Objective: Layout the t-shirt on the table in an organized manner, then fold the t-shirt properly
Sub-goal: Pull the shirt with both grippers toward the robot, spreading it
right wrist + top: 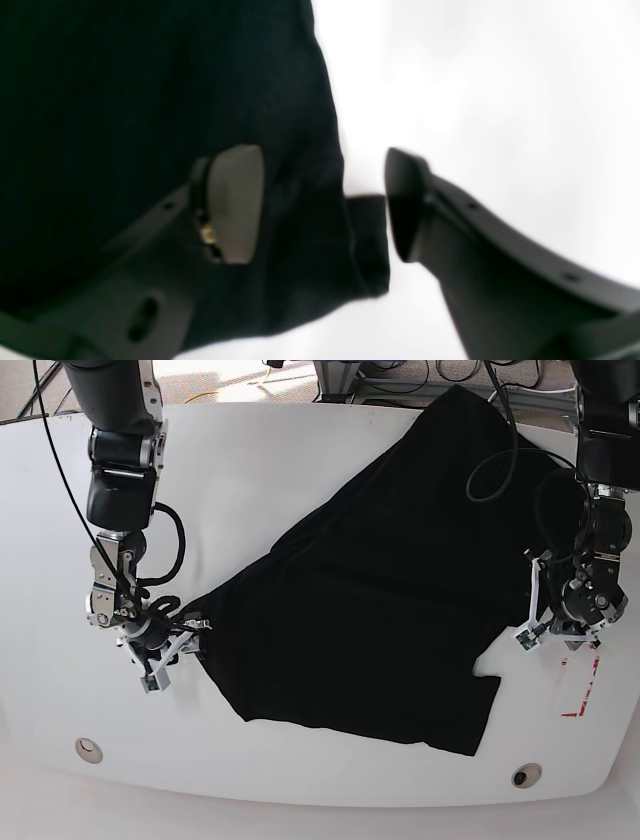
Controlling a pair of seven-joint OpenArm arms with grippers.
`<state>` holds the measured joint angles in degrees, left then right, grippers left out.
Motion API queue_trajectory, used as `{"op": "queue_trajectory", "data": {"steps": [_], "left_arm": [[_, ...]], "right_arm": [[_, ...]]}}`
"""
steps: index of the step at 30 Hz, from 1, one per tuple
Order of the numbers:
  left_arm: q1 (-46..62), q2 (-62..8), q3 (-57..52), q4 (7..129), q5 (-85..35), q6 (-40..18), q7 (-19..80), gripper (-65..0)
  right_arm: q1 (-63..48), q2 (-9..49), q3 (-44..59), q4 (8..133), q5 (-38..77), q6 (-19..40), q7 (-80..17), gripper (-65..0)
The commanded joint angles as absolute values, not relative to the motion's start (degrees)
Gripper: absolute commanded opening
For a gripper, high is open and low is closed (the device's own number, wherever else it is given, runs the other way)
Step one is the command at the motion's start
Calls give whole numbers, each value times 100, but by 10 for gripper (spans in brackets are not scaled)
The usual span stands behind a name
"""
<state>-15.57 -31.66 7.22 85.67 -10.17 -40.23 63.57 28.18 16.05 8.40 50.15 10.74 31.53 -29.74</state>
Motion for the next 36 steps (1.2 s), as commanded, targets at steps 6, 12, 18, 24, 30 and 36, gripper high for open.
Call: {"op": "queue_trajectory", "data": {"steps": [6,12,18,24,30,36], "left_arm": [[-1692,-3389,198,8954,-919,-4000,6378,-250],[-1684,-3503,127,9059,-927,-4000,6378,-250],[-1684,-3503,127,9059,-927,-4000,6378,-250],[-1648,-3486,127,9059,-927,-4000,6378,-251],[-1560,-3477,127,9059,-927,-4000,6369,-251],[-1560,-3380,136,9051,-927,-4000,6369,-251]], "right_arm": [[3424,1692,866,3978,1138,3178,-2264,-197],[3600,1552,857,3380,1130,3178,-1938,-197],[3574,1429,857,3319,1121,3187,-1921,-201],[3459,1341,848,3345,1121,3187,-1938,-412],[3407,1385,848,3345,1121,3187,-2035,-650],[3336,1657,884,3354,1182,3187,-2176,-650]]}}
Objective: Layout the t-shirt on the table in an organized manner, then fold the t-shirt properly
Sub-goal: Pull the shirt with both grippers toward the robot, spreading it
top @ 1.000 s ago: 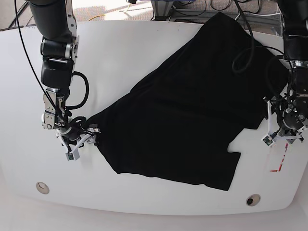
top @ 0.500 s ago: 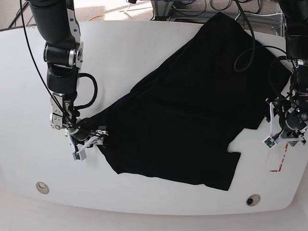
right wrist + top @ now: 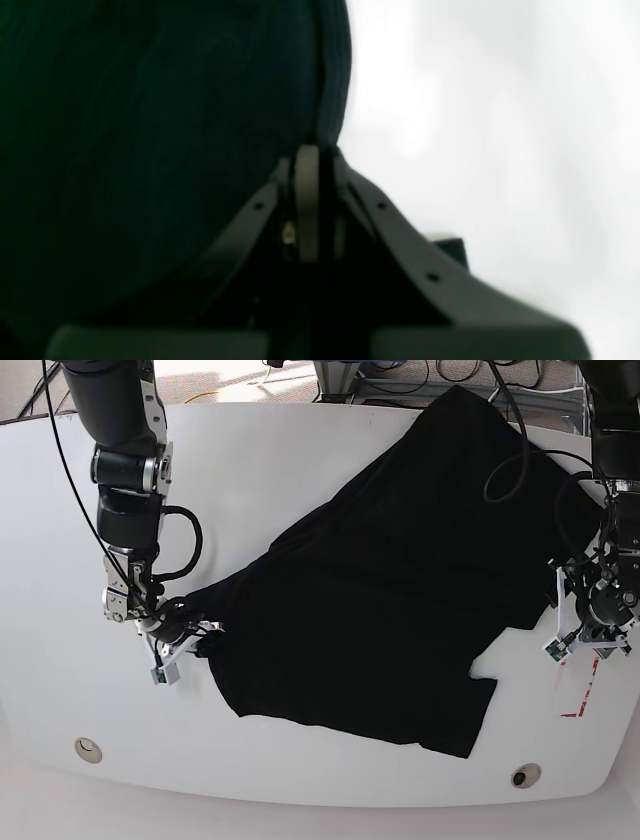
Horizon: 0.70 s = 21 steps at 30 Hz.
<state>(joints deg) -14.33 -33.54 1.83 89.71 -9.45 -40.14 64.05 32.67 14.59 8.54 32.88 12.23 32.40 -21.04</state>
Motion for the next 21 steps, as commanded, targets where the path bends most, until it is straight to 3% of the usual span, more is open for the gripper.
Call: {"op": "queue_trajectory", "data": {"steps": [1,13,21], "left_arm": [[-1560,-3363,136,9042,-927,-4000,6369,-251],[-1560,-3134,163,9024,-919,-4000,6369,-251],[-1560,-2985,356,9033,-919,-4000,6369,-251]], "right_arm": [[3319,1719,884,3371,1182,3187,-2176,-650],[2659,2440,945,4224,1200,3178,-2536,-650],[1736,2519,2070,5358,1130,3178,-3284,-650]]}}
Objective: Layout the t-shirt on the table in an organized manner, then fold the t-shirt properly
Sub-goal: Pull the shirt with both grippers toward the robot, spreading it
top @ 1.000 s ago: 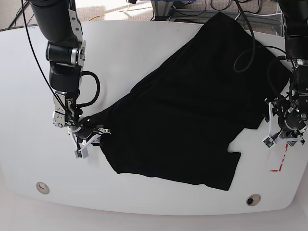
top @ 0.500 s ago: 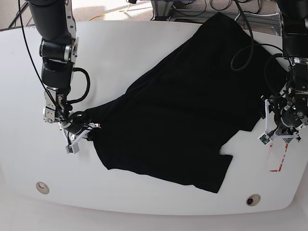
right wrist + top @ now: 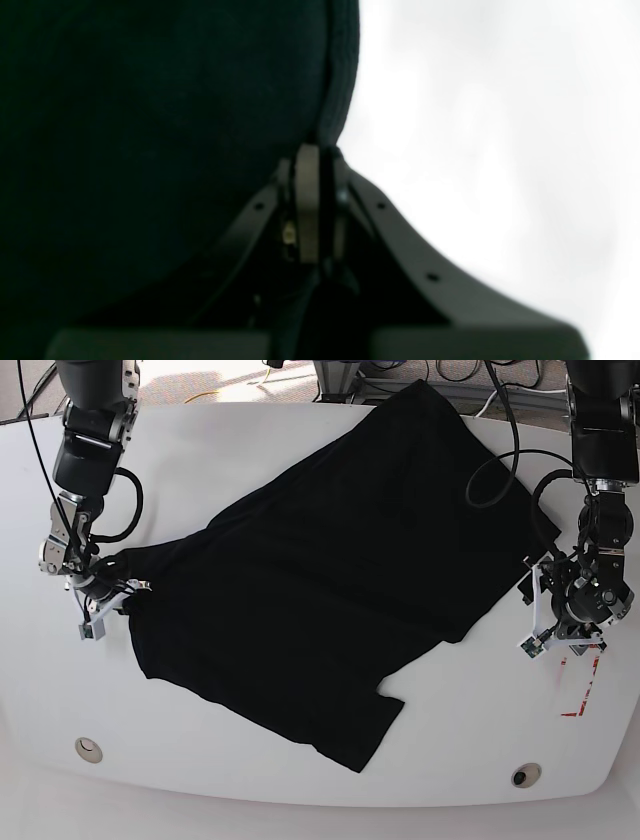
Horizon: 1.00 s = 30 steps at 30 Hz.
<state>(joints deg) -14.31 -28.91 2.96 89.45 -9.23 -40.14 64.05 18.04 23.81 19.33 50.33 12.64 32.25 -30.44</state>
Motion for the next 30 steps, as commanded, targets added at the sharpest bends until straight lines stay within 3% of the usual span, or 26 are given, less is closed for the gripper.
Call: {"op": "queue_trajectory", "data": {"steps": [1,10,19,30], "left_arm": [[-1560,-2985,435,9051,-919,-4000,6369,-251],[-1314,-2730,725,9279,-936,-4000,6378,-251],[-787,-2536,716,9789,-936,-4000,6387,-250],[-330,-2492,-251,9930,-945,-4000,6360,-249]], "right_arm": [[1622,2519,2132,5525,1130,3178,-3354,-650],[716,2466,2457,6914,1138,3143,-3864,-650],[576,2308,2527,7345,1130,3143,-3987,-634],[611,2299,2492,7371,1130,3134,-3987,-419]]}}
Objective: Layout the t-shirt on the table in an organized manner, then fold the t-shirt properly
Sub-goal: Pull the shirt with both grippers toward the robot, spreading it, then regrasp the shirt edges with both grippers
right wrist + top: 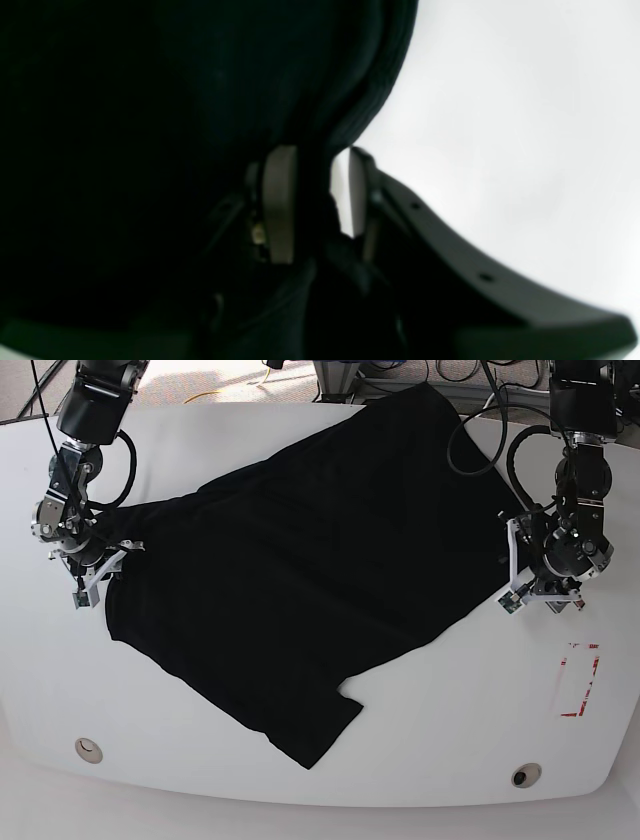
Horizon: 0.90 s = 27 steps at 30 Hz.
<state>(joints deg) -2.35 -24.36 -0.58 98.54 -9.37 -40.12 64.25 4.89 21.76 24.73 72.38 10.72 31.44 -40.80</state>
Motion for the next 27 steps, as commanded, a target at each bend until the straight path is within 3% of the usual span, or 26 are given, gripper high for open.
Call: {"op": "queue_trajectory", "data": {"steps": [1,7,27], "left_arm": [[-303,-2492,-409,9930,-945,-4000,6360,-249],[-4,-2475,-813,9912,-945,-4000,6352,-249],[295,-2448,-813,9288,-936,-4000,6141,-251]], "right_arm": [[611,2299,2492,7371,1147,3134,-3978,-401],[611,2299,2492,7371,1182,3143,-3978,-373],[611,2185,2501,7644,1191,3178,-3978,-373]]}}
